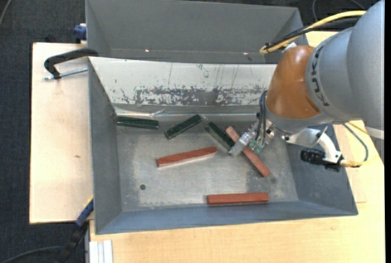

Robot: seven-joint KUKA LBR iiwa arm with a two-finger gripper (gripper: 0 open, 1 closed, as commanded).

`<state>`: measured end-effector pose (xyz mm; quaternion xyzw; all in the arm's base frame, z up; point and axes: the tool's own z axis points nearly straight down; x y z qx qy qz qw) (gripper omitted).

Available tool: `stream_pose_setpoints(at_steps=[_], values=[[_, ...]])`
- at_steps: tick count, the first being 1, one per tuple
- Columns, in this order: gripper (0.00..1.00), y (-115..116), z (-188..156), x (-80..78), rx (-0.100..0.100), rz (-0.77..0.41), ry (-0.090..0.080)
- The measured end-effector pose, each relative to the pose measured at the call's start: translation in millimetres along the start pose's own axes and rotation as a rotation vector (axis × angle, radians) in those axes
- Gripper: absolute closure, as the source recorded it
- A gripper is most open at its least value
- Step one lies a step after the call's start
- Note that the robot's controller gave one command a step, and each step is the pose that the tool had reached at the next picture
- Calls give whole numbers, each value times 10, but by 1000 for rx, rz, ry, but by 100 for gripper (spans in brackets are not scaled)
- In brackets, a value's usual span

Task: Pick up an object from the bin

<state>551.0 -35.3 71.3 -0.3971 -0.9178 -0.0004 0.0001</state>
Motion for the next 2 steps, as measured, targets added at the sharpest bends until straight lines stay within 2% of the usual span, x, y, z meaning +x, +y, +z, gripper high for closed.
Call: stream_pose_setpoints(at_steps=[1, 2], values=[[100, 22, -828, -14, -8, -2, -9], [100, 39, -1295, -26, -7, -5, -8]])
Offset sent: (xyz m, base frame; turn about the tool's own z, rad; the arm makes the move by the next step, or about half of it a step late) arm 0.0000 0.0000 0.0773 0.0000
